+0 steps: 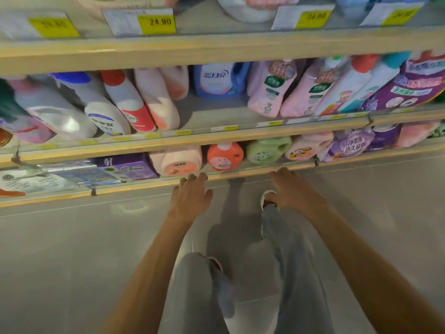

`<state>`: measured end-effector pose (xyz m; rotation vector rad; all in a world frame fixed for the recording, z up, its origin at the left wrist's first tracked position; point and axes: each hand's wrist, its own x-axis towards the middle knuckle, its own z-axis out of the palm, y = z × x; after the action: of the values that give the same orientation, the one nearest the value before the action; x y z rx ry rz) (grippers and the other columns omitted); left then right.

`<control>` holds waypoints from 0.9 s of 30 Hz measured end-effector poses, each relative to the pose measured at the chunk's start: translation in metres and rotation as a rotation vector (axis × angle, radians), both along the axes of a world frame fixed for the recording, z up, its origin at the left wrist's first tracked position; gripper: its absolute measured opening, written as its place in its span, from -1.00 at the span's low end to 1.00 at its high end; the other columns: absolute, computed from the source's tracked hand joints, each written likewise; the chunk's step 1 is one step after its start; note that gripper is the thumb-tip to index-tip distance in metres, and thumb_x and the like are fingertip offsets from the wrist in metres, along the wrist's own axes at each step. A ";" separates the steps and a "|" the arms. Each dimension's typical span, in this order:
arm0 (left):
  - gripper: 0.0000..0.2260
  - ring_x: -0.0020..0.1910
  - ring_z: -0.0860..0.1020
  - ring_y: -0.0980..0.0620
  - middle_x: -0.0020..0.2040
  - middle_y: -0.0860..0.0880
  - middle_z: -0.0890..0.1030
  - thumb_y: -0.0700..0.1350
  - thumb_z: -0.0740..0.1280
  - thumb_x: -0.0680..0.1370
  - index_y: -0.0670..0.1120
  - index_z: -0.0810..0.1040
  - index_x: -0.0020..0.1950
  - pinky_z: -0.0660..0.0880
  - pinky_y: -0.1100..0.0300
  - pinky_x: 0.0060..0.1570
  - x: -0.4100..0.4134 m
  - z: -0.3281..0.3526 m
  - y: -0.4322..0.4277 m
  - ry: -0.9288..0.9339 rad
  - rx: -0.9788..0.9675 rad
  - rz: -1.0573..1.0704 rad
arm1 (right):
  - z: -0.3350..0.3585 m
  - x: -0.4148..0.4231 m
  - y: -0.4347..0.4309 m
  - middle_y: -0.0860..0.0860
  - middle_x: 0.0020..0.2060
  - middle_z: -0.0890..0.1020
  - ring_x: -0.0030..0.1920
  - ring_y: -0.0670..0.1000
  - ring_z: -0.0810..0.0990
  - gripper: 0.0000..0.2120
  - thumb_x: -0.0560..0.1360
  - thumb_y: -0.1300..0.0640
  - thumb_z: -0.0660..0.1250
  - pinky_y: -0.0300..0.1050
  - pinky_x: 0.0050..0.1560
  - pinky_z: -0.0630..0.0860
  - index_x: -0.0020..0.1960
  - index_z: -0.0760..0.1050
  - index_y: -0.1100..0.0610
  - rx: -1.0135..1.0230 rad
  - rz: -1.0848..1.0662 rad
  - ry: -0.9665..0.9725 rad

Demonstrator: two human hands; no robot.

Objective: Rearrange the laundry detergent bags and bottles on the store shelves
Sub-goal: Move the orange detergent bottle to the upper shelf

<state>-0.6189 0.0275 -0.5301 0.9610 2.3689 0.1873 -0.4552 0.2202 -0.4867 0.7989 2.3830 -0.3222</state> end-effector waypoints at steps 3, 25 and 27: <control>-0.63 0.29 0.50 -0.18 0.28 -0.13 0.53 0.04 0.27 0.61 -0.06 0.41 0.38 0.50 -0.12 0.21 -0.016 -0.059 0.020 -0.014 -0.004 0.022 | -0.055 -0.027 0.017 0.15 0.42 0.34 0.40 0.23 0.34 -0.38 0.51 -0.08 0.33 0.20 0.34 0.39 0.50 0.24 0.05 -0.015 -0.002 0.000; -0.11 0.40 0.47 -0.09 0.46 -0.14 0.40 0.12 0.42 0.39 -0.09 0.05 0.58 0.49 -0.03 0.33 -0.081 -0.397 0.123 -0.285 0.621 0.247 | -0.358 -0.131 0.107 0.19 0.29 0.42 0.32 0.28 0.42 -0.36 0.46 -0.02 0.42 0.18 0.21 0.44 0.41 0.24 0.16 0.055 -0.188 0.433; 0.03 0.47 0.38 -0.03 0.54 -0.12 0.26 0.06 0.54 0.38 -0.09 -0.07 0.62 0.45 0.06 0.38 -0.080 -0.407 0.129 -0.329 0.667 0.281 | -0.363 -0.134 0.112 0.19 0.31 0.40 0.32 0.27 0.42 -0.29 0.41 -0.03 0.48 0.17 0.23 0.46 0.42 0.23 0.17 -0.006 -0.148 0.515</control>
<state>-0.6992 0.1560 -0.9367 0.7825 2.1403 1.2037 -0.5888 0.3325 -0.8495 0.9848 2.7956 -0.6634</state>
